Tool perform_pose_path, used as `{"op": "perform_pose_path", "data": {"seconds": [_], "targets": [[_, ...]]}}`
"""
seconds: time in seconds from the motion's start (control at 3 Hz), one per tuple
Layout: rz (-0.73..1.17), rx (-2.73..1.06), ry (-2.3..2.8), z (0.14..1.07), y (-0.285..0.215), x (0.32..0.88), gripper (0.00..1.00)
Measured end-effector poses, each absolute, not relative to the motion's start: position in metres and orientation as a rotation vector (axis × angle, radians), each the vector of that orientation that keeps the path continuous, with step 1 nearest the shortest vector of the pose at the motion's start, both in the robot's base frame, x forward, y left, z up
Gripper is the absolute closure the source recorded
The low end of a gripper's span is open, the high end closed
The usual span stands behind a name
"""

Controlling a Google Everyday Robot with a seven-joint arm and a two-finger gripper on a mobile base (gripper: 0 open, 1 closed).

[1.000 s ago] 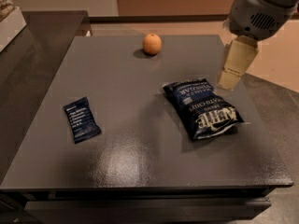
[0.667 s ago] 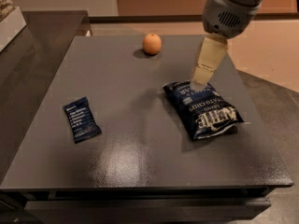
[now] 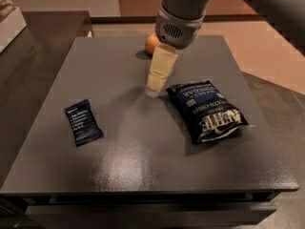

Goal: Pick rxbar blueberry

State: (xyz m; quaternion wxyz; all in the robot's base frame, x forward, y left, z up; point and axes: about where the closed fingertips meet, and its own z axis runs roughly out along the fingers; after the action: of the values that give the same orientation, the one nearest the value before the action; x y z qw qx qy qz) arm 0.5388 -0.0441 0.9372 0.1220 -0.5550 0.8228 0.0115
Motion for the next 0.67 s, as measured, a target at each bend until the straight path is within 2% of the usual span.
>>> {"op": "perform_pose_path", "data": {"seconds": [0.67], "targets": [[-0.017, -1.498, 2.495, 0.924, 0.015, 0.535, 0.00]]}}
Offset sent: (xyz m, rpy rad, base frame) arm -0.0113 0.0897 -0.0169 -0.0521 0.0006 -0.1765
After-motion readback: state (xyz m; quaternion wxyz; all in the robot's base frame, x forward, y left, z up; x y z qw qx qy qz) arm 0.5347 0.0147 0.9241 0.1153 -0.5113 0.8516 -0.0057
